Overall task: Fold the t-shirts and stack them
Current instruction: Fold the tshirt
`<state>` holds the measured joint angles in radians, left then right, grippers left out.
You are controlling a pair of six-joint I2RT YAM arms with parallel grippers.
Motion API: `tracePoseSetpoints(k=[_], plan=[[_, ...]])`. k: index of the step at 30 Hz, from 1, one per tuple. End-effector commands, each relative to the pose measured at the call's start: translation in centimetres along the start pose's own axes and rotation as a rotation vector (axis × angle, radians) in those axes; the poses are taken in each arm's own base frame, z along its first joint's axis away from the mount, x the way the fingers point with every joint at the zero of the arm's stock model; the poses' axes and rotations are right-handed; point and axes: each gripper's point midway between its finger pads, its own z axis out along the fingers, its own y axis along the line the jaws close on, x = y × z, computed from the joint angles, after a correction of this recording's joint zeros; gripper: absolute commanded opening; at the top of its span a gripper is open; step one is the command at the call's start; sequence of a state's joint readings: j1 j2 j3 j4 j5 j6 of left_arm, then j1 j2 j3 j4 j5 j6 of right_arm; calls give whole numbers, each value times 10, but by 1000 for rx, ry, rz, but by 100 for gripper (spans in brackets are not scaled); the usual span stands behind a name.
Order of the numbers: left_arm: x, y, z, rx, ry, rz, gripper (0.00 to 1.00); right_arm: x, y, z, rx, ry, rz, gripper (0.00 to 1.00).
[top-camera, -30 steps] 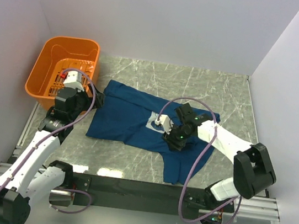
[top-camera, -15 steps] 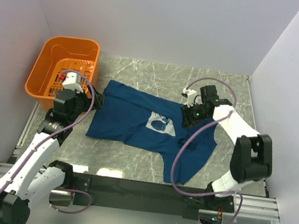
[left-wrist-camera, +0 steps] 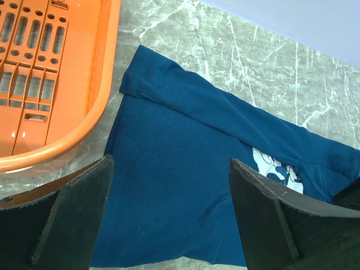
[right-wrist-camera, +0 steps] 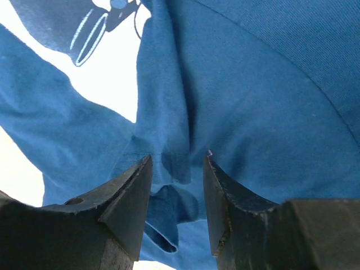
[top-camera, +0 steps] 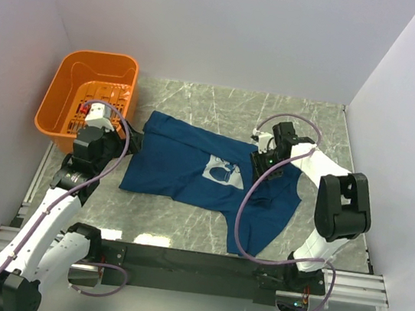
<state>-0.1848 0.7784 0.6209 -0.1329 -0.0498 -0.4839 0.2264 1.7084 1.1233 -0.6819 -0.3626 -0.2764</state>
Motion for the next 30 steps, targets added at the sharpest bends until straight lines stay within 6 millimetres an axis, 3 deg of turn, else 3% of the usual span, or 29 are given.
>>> tracePoseSetpoints(k=[1,4,8,11,16,19,23,27,30], plan=[[-7,-2,-2,10,-30,-10,88,0,-6,3,21,17,17,49],[-7,-3,-1,13,-28,-11,88,8,3,5,-33,39,23,46],[-7,-4,-1,17,-26,-11,88,9,21,4,-112,41,-1,23],[-8,-5,0,20,-26,-11,88,-1,36,-5,-155,-2,-56,8],[-8,-4,0,18,-26,-11,88,-11,71,-11,-243,-10,-159,4],[-7,-4,0,20,-25,-14,88,-10,94,-1,-290,23,-205,8],[-7,-4,-1,16,-22,-14,88,-13,116,5,-328,52,-256,42],[-7,-2,-3,8,-29,-11,88,-14,120,-4,-347,47,-307,47],[-3,-1,-4,10,-23,-16,88,-17,113,-26,-357,-3,-349,49]])
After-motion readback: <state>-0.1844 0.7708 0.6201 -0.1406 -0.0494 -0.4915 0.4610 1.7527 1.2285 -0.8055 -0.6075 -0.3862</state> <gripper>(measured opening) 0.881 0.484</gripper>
